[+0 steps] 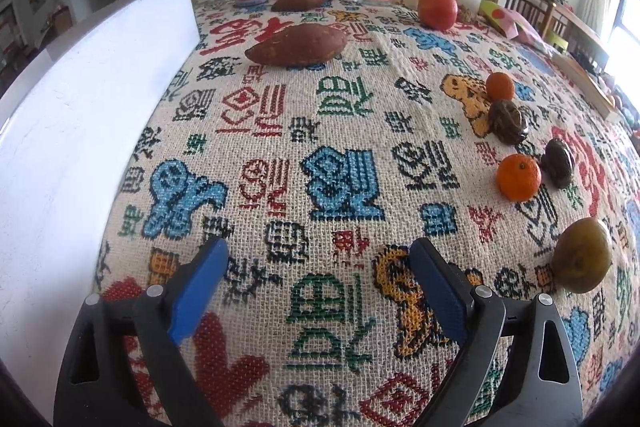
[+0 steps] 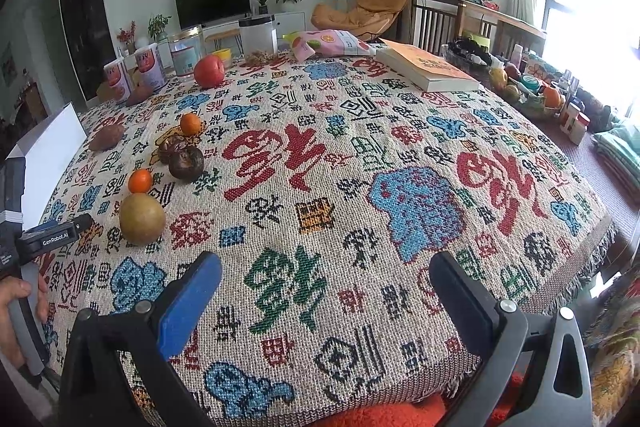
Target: Organize fruits
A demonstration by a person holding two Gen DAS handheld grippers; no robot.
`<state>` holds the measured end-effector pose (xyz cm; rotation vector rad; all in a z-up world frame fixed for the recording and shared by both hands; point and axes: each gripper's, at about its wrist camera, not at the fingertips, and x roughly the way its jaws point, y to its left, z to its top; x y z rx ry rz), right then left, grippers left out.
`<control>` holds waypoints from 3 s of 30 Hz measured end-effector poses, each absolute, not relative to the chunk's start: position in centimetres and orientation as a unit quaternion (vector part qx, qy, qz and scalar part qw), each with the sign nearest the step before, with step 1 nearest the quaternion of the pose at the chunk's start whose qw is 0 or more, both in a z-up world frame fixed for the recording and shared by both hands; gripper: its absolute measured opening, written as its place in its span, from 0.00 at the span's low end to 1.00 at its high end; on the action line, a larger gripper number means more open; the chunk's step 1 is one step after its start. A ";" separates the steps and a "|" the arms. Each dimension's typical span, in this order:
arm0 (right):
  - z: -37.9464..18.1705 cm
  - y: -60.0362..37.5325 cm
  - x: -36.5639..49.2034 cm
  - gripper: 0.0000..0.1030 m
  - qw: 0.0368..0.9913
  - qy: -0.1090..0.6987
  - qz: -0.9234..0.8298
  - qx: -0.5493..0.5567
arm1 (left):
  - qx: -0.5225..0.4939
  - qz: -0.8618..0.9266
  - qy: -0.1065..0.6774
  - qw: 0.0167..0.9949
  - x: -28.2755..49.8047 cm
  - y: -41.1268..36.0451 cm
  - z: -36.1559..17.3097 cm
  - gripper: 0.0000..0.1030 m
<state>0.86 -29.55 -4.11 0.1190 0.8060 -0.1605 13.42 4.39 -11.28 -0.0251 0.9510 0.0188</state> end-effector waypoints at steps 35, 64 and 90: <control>-4.4 -28.3 1.6 1.00 0.907 0.407 -0.104 0.018 | -0.019 0.042 0.451 0.891 17.3 5.9 -12.0 0.99; -4.2 -28.8 1.1 1.00 0.911 0.399 -0.097 0.038 | -0.019 0.043 0.451 0.891 17.3 5.9 -12.0 1.00; -4.2 -29.5 0.8 1.00 0.912 0.397 -0.090 0.059 | -0.019 0.043 0.451 0.891 17.3 5.9 -12.0 1.00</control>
